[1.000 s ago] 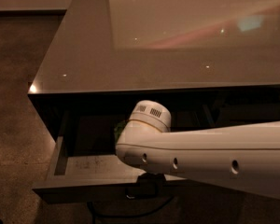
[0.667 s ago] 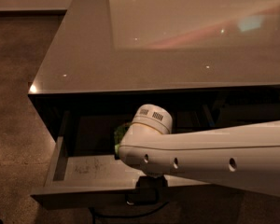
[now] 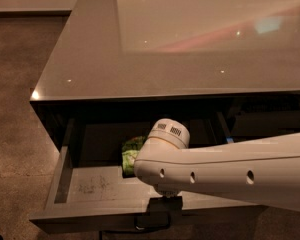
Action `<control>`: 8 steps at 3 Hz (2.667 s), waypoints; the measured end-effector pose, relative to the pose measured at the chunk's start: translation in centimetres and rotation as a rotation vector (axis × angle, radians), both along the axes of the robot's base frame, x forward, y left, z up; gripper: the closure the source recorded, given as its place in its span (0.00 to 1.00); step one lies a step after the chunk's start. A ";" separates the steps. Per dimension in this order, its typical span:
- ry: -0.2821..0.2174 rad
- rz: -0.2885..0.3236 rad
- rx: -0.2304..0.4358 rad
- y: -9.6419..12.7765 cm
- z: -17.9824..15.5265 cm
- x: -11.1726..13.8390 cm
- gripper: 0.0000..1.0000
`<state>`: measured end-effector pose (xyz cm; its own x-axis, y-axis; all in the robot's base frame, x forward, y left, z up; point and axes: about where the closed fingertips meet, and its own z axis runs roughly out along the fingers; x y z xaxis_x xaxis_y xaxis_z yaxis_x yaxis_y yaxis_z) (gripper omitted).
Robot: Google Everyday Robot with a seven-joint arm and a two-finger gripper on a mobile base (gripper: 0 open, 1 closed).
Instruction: Open top drawer
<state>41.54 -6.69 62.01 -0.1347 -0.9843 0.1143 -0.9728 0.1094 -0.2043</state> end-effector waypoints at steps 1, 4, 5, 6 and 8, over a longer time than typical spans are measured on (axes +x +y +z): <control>-0.016 -0.004 -0.012 0.0 1.8 -0.8 1.00; -0.062 -0.032 0.033 -0.9 4.4 -1.3 1.00; -0.084 -0.066 0.037 -1.5 4.9 -0.4 1.00; -0.083 -0.068 0.036 -1.5 4.9 -0.4 0.82; -0.083 -0.068 0.036 -1.5 4.9 -0.4 0.35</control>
Offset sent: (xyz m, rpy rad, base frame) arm -0.0223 -0.0017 0.0500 -0.0390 -0.0412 -0.0089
